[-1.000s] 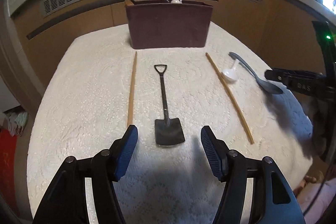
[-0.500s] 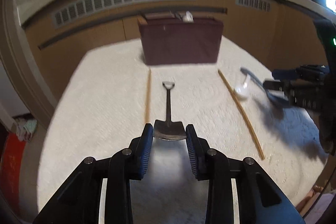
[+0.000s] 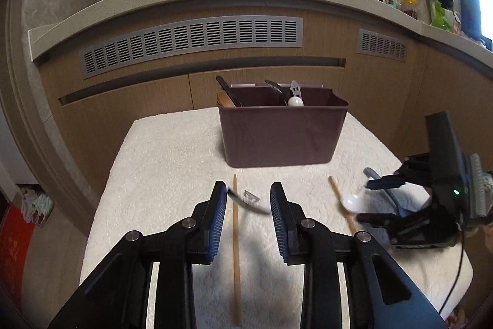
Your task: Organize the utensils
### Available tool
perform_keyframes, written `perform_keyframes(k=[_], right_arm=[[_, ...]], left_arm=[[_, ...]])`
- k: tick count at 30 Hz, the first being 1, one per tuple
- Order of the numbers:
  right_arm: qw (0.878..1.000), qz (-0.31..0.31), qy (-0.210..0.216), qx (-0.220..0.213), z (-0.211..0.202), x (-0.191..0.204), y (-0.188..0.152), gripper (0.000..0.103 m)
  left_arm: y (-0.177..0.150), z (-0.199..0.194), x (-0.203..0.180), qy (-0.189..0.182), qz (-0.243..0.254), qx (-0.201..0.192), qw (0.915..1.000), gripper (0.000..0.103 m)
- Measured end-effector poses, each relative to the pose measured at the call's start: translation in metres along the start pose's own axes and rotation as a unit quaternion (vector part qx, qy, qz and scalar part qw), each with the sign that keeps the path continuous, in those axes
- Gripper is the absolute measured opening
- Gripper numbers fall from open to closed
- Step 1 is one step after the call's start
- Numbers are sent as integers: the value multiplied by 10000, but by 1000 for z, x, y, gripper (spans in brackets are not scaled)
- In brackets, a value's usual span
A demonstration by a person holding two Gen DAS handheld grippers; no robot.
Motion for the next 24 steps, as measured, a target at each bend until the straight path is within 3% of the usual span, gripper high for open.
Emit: perform_keyframes(k=[5,12,14,16,19,23,24], right_arm=[[9963,726,446,54,28,-30,22,44],[9959,792,432,-56,41,-40,51,45],[9964,719,381,-215,38,-44,56,50],[9968,662,422,-165,43,-47,55,66],[9956,739,564,105,63,-53,49,66],[9896,1175,822,142,67,-67,47,66],[9887,1264,791,154,67,-68,46,59]], left_arm=[[7,5,9,-48,-175,-2,9998,29],[-5,5,36,-97,-498,304,9982,28],[-12,5,43,-106,-589,441,9972,29],[-20,6,46,-110,-605,537,9967,29],[-30,7,47,-155,-633,674,9956,29],[-45,2,49,-488,-742,798,9929,29],[-50,-1,49,-597,-759,815,9920,30]])
Point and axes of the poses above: each gripper's, at about its wrist camera, not at the fingertips, and z roughly the way its jaws point, x to its left, y to its top, the point moved 2 cm from there along z, roughly the way its jaws point, and after that the axes turned 4 degrees about -z, right-handed, at the moved point
